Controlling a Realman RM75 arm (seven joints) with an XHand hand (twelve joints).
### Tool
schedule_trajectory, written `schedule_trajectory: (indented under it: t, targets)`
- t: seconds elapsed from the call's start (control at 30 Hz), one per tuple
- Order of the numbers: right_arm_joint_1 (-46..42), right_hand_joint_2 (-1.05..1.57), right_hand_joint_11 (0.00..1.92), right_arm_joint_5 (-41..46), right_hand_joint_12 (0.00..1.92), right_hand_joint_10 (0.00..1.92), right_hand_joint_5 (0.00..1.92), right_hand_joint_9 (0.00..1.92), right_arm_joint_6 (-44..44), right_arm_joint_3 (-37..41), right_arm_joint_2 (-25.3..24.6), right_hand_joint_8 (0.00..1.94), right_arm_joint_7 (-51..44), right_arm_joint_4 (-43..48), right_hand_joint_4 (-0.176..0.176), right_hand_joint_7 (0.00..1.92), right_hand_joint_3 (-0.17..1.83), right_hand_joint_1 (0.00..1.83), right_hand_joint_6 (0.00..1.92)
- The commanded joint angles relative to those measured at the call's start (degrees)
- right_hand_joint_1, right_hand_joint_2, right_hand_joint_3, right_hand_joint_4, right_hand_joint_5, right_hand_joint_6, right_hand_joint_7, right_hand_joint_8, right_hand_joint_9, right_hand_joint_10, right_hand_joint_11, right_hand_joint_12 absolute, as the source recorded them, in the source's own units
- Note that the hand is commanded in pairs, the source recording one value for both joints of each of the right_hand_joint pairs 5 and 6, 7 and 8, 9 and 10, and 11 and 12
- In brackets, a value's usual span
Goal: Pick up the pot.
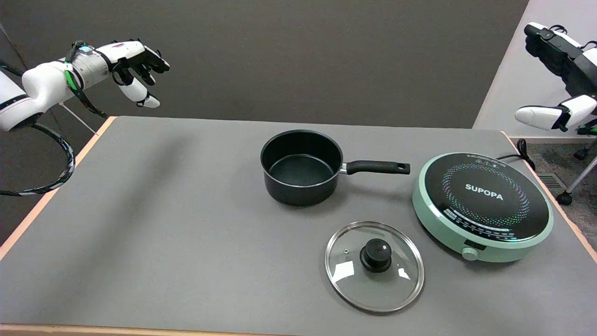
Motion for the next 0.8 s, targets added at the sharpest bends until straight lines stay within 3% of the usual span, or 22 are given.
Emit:
schedule_trajectory:
  t: [0.03, 0.4, 0.47, 0.53, 0.8]
  targets:
    - [0.26, -0.11, 0.08, 0.01, 0.08, 0.08, 0.08, 0.08, -1.04, -0.15, 0.16, 0.08, -1.26, -0.73, -0.108, 0.08, 0.85, 1.02, 0.08]
    - [-1.35, -0.21, 0.06, -0.07, 0.06, 0.06, 0.06, 0.06, 1.52, 0.87, -0.13, 0.06, -8.46, 7.54, -0.099, 0.06, 0.86, 1.04, 0.06]
    - [-3.57, -0.36, 0.01, -0.15, 0.01, 0.01, 0.01, 0.01, 5.77, 1.42, -0.49, 0.01, -9.7, 10.94, -0.156, 0.01, 0.85, 1.07, 0.01]
    - [-6.0, -0.41, 0.0, -0.54, 0.0, 0.0, 0.0, 0.0, 10.65, 1.73, -0.98, 0.0, -11.66, 15.56, -0.174, 0.0, 0.82, 1.08, 0.0]
    - [-11.32, -0.55, 0.01, -0.79, 0.01, 0.01, 0.01, 0.01, 30.12, -1.03, -3.17, 0.01, -23.47, 33.75, -0.176, 0.01, 0.8, 1.13, 0.01]
